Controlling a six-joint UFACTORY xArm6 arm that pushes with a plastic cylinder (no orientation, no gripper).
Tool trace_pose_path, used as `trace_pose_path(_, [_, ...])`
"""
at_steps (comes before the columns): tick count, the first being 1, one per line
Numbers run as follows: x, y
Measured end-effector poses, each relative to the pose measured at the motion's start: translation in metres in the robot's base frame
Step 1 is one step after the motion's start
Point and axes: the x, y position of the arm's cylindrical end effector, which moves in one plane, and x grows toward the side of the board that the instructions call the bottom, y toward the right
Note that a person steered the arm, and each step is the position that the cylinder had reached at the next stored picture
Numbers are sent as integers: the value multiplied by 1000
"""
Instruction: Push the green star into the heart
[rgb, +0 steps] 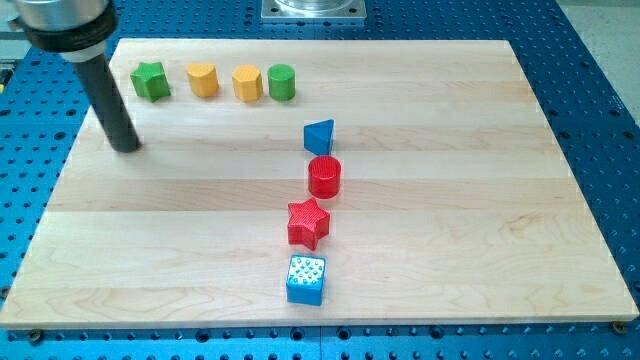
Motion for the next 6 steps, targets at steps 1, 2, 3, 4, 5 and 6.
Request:
trace_pose_path(1, [7, -12])
trace_pose_path(2, [6, -20])
trace_pose_path(3, [-46, -31])
trace_pose_path(4, [-70, -61])
trace_pose_path(5, [-95, -57])
trace_pose_path(6, [-116, -12])
